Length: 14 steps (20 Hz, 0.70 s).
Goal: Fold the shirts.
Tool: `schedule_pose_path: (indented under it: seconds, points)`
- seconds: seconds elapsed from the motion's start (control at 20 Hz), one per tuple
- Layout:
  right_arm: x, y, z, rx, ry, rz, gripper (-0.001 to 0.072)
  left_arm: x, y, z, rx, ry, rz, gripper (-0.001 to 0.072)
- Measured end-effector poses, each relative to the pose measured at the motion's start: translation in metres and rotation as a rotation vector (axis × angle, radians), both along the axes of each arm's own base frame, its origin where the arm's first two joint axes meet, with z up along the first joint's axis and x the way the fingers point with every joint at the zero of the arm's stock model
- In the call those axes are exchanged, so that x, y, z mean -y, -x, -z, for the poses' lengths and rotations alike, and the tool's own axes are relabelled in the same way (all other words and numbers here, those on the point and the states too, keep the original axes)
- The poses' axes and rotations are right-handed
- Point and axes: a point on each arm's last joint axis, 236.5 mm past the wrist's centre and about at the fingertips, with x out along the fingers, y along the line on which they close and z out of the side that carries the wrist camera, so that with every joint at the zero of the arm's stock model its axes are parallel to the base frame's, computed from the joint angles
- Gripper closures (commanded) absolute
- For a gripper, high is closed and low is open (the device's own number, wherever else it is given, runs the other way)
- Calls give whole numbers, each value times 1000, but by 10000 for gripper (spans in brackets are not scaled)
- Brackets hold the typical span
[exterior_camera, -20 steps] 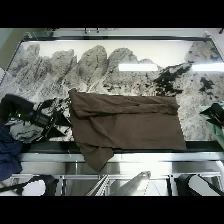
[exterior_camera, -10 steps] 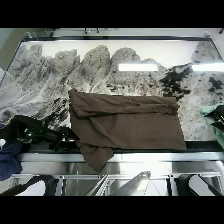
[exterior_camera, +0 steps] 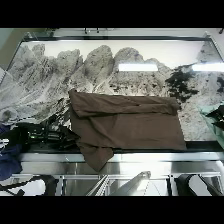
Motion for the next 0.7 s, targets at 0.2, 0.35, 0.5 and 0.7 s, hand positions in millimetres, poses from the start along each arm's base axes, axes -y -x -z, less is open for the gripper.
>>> schedule_pose_path:
  seconds: [0.2,0.35,0.5,0.7]
  points:
    - [-6,6,4,-20,-19,-12,224,29,-3,-3,23,71,48,511]
    - [-18,18,17,-66,-62,-24,223,44,-8,-4,56,82,104,689]
    - [-36,38,37,-137,-129,-37,166,48,-14,-9,83,100,131,689]
    - [-63,69,76,-232,-213,-63,66,46,-19,-16,95,123,130,689]
